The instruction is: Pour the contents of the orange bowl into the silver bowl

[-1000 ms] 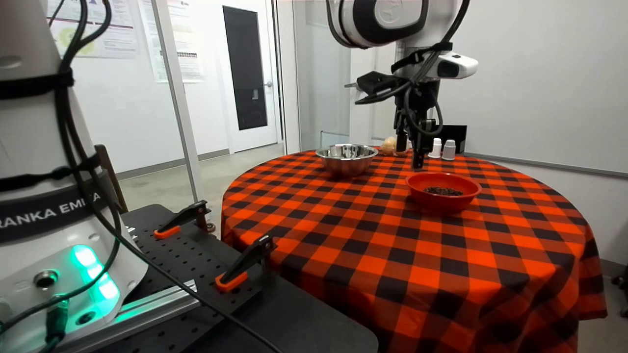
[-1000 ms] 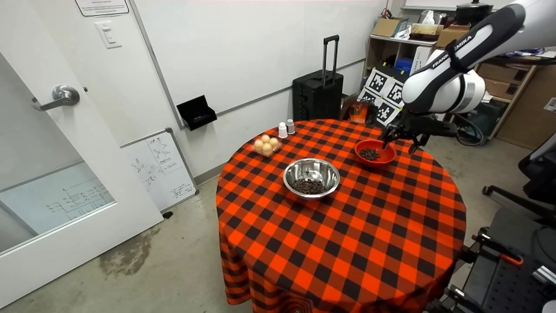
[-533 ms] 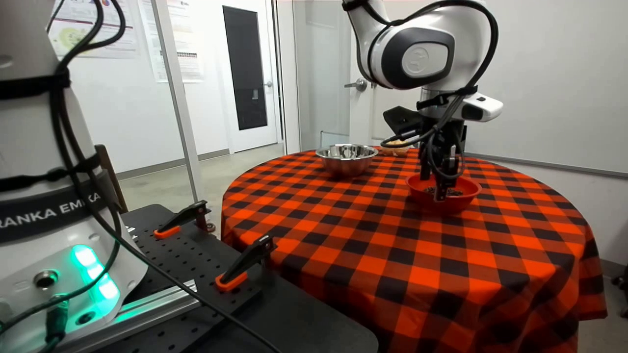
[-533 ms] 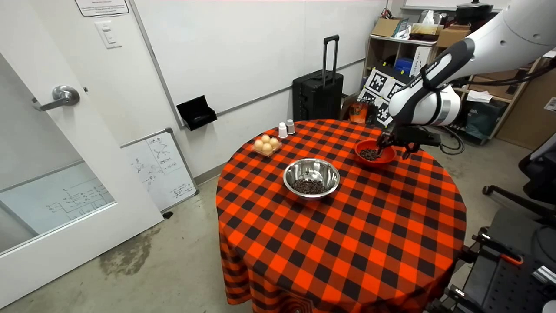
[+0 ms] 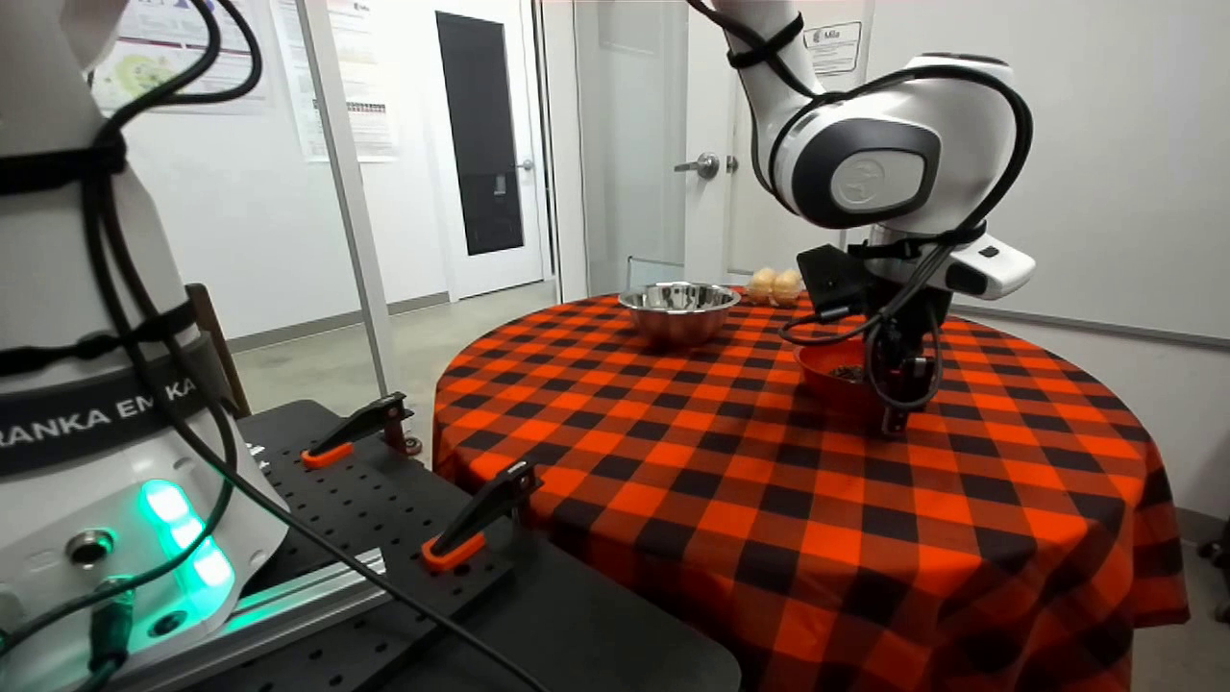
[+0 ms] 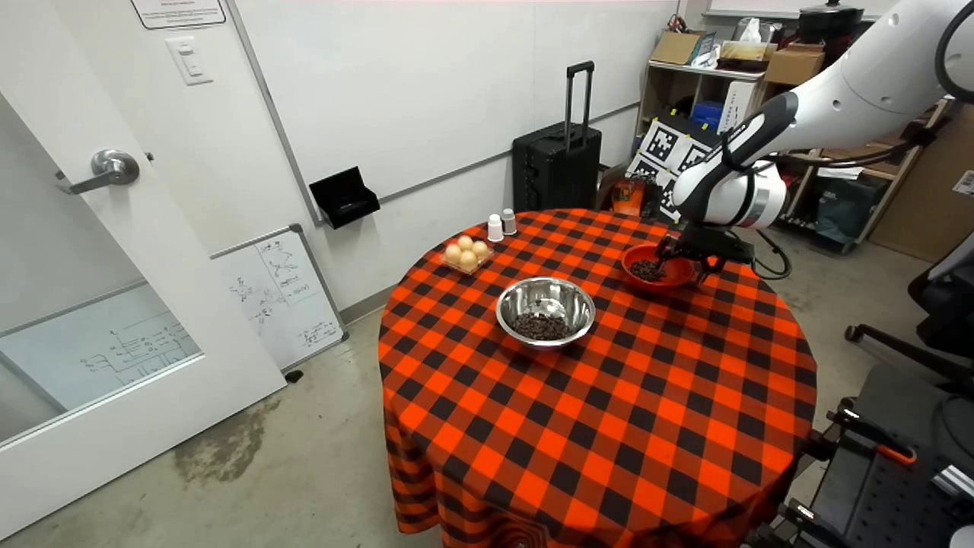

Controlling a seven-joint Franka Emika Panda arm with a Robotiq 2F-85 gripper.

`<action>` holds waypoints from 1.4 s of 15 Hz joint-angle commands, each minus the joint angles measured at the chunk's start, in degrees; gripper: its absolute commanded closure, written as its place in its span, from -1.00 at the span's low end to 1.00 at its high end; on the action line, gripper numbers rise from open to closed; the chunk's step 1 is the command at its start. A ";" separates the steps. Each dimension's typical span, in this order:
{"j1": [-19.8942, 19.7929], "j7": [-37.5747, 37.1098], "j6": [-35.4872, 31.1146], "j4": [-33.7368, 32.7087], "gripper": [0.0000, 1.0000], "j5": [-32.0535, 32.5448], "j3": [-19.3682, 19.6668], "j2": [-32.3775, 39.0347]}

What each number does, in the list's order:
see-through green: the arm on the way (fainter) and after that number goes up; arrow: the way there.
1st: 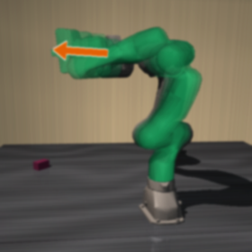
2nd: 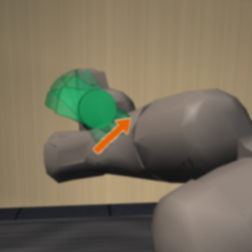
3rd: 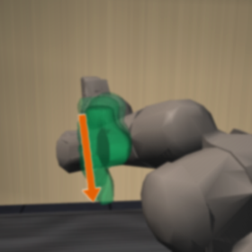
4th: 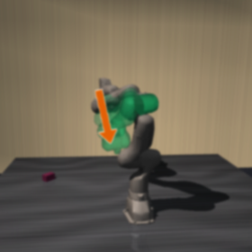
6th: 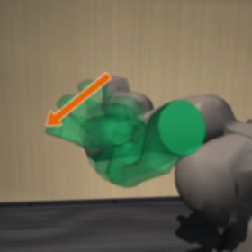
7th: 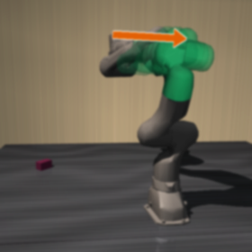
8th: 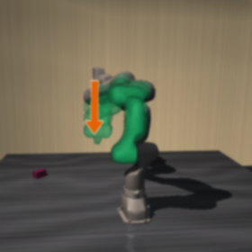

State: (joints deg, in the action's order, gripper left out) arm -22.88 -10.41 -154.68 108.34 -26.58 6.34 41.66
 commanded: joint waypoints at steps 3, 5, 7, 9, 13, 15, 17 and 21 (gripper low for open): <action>-1.79 -2.27 -0.35 -4.31 -0.91 -1.73 -0.46 3.35; -2.05 -2.62 -0.85 -4.04 -0.91 -1.74 -0.40 2.79; -2.15 -2.52 -1.36 -3.48 -0.93 -1.62 -0.26 2.25; -1.80 -2.39 -2.01 -2.65 -0.90 -0.98 0.22 1.73; -0.72 -1.93 -2.57 -1.51 -0.13 0.74 1.35 1.04; -0.88 -1.13 -2.77 -0.88 0.22 0.80 0.95 0.46; -1.46 -0.23 -2.84 -0.61 0.50 0.14 0.05 -0.07; -2.93 1.72 -2.79 -0.39 1.00 -1.60 -2.33 -1.04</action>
State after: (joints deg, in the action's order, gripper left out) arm -24.52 -11.08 -156.09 105.87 -26.61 6.10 42.76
